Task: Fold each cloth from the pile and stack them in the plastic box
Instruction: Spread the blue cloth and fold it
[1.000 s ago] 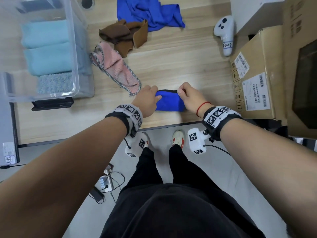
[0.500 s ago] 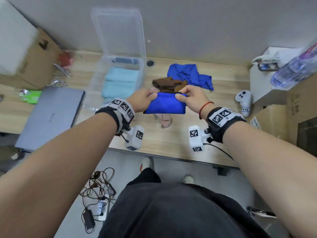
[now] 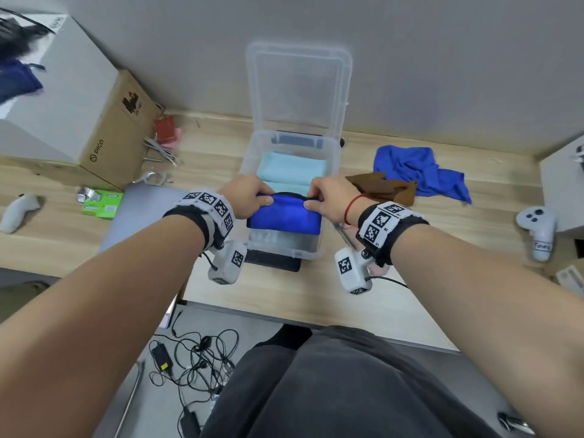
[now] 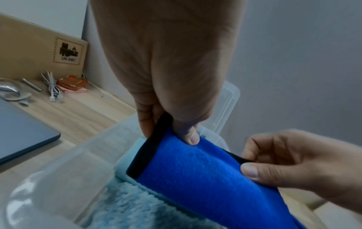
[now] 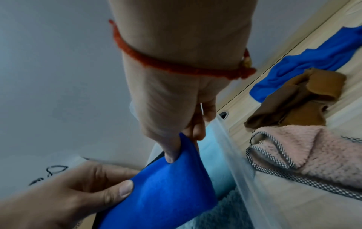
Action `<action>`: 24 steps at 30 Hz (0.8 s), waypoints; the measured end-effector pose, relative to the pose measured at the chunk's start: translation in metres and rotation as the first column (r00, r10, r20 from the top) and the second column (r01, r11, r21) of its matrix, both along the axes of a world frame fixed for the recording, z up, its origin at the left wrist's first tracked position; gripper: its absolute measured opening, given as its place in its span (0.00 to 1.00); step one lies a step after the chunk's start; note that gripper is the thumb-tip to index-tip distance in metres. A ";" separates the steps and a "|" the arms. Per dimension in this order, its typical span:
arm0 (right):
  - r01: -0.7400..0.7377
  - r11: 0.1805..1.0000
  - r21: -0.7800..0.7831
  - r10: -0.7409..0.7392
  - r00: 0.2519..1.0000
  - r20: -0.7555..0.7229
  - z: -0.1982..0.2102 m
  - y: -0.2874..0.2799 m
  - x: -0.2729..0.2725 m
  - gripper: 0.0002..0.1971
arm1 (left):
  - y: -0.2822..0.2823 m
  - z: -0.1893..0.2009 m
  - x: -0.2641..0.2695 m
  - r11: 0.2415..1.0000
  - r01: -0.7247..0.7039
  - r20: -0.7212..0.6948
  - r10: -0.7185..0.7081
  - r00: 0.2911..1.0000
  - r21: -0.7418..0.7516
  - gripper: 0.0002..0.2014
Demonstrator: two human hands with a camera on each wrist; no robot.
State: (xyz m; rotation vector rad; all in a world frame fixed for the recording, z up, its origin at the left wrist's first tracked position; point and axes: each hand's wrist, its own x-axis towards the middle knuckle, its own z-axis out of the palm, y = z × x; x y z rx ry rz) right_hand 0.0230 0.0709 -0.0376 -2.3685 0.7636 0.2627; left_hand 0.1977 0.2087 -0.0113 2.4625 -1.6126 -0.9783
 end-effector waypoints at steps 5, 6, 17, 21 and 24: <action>-0.235 0.944 -0.230 0.169 0.947 -0.273 -0.010 0.019 0.019 0.10 | 0.001 -0.039 0.016 0.981 0.125 -0.025 -0.123 0.992 0.151 0.12; -0.290 0.918 -0.269 0.198 0.926 -0.321 -0.014 0.021 0.021 0.11 | 0.001 -0.046 0.015 0.974 0.148 -0.020 -0.147 0.989 0.172 0.12; -0.319 0.918 -0.235 0.267 0.936 -0.228 -0.043 0.030 0.028 0.11 | -0.004 -0.074 0.020 0.957 0.285 0.048 -0.288 0.957 0.055 0.17; -0.347 0.938 -0.017 0.334 0.915 -0.227 -0.033 0.029 0.035 0.10 | -0.007 -0.064 0.019 0.924 0.381 -0.037 -0.380 0.924 0.027 0.11; -0.400 0.916 0.014 0.381 0.861 -0.338 -0.033 0.031 0.032 0.13 | -0.003 -0.069 0.016 0.905 0.400 -0.069 -0.394 0.916 0.142 0.14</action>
